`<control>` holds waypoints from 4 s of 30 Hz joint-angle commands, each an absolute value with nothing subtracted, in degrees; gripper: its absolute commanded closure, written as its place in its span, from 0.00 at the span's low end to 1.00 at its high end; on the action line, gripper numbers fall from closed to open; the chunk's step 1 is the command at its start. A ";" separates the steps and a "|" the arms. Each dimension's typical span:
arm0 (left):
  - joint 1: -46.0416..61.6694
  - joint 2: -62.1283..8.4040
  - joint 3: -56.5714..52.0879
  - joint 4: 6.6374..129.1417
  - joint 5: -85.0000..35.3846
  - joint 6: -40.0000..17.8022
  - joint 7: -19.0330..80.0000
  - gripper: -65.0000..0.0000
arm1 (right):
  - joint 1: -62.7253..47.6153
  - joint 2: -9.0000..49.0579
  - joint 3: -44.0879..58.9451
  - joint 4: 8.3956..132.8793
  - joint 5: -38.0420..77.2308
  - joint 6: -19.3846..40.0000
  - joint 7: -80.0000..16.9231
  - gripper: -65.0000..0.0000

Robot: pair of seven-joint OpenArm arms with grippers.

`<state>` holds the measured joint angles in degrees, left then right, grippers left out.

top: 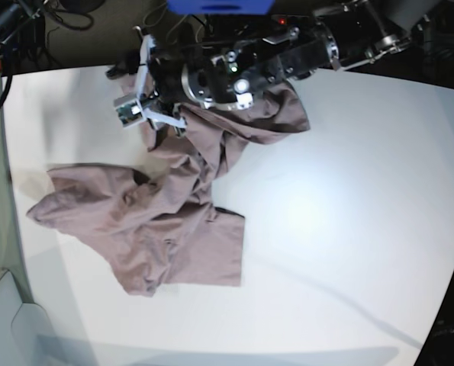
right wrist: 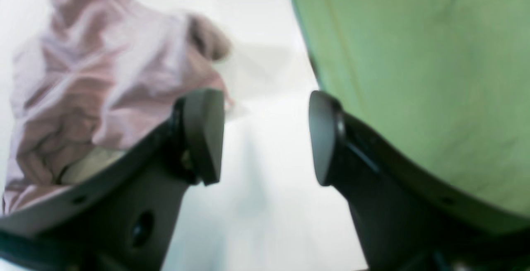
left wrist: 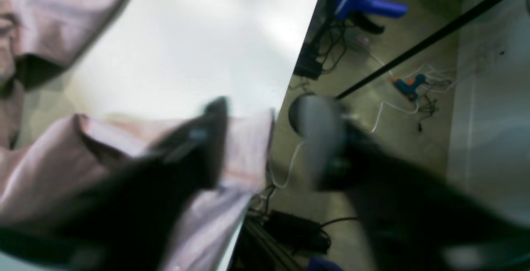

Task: Layout the t-shirt on the table in an organized manner, then fold the t-shirt properly
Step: 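Lift and carry the grasped fabric with the left gripper toward the right arm, then lay the fabric down and pull it back with the left gripper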

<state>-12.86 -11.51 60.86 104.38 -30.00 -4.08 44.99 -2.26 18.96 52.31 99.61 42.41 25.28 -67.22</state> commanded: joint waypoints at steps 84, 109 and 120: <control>-32.92 5.23 15.08 51.38 -20.44 1.71 39.08 1.00 | -1.63 18.51 47.60 98.24 42.95 26.07 -65.45 0.49; -44.09 -3.91 15.25 21.05 -17.45 4.97 15.25 1.00 | 1.71 18.95 46.73 97.71 42.86 26.07 -65.71 0.49; -47.69 -3.65 14.64 37.23 -17.98 4.97 27.03 1.00 | 2.77 17.45 32.13 96.40 42.77 26.07 -63.87 0.49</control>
